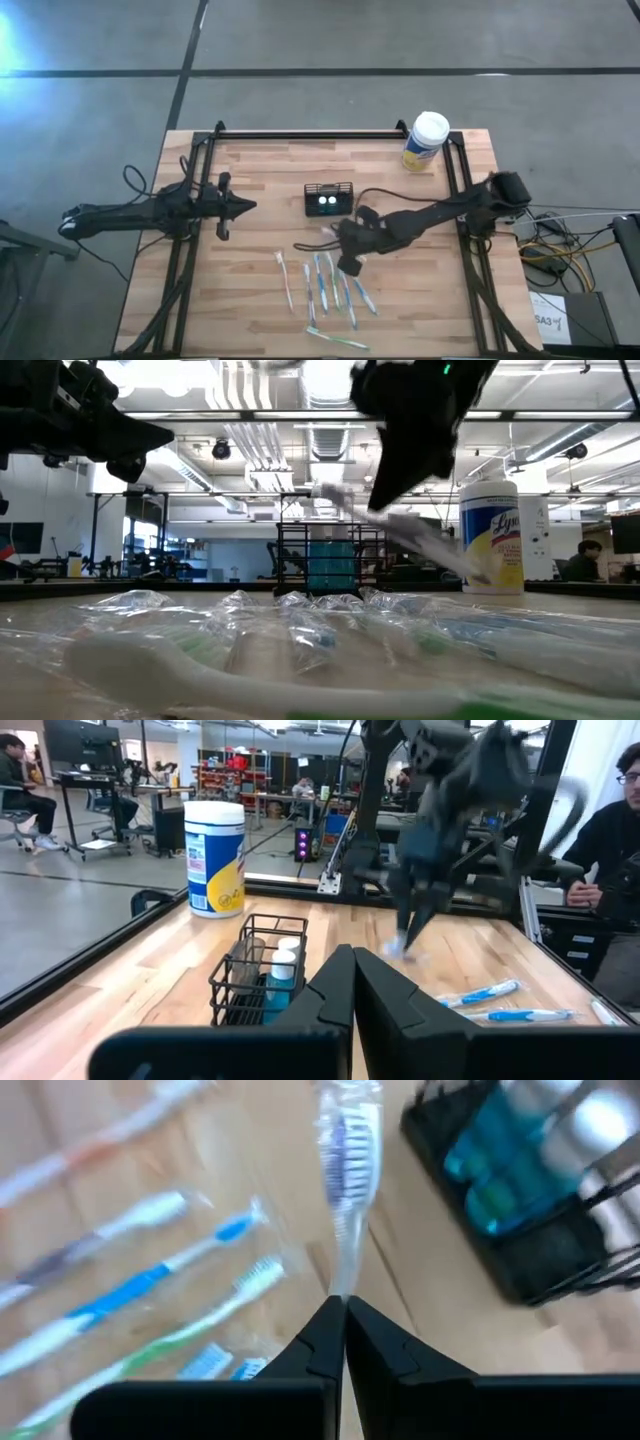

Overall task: Pick & Place toothbrushing station
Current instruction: Put the right violet toothbrush into the mesh organizer

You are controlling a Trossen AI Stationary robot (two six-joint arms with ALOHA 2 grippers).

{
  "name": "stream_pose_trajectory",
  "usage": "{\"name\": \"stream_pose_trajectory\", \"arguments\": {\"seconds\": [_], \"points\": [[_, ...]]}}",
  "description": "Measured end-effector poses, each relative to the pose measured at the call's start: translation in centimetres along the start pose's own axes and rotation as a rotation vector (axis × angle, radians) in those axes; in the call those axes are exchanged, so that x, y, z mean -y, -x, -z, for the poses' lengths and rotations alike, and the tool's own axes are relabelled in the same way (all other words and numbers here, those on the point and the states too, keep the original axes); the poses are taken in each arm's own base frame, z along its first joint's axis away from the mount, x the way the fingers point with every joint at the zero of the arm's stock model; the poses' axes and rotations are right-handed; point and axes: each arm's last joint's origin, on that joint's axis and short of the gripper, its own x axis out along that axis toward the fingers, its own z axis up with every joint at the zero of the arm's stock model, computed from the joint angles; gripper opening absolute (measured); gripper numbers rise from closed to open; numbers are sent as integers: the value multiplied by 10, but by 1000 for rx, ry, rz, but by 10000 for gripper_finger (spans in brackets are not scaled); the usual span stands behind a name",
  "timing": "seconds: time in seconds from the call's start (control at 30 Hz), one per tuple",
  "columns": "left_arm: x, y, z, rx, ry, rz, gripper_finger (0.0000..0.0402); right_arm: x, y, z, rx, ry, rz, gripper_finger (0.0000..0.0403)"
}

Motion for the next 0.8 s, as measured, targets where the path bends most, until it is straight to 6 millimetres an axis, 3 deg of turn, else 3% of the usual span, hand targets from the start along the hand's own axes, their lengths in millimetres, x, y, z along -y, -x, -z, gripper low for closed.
{"name": "stream_pose_trajectory", "arguments": {"seconds": [0.2,0.4,0.57,0.8], "points": [[0,0,0,0,3,0,7,-3,63,4,199,32,-43,8],[0,0,0,2,4,0,7,6,110,32,469,89,-114,8],[0,0,0,2,17,1,7,29,123,62,664,103,-227,8],[0,0,0,3,22,0,7,68,117,104,844,124,-312,8]]}}
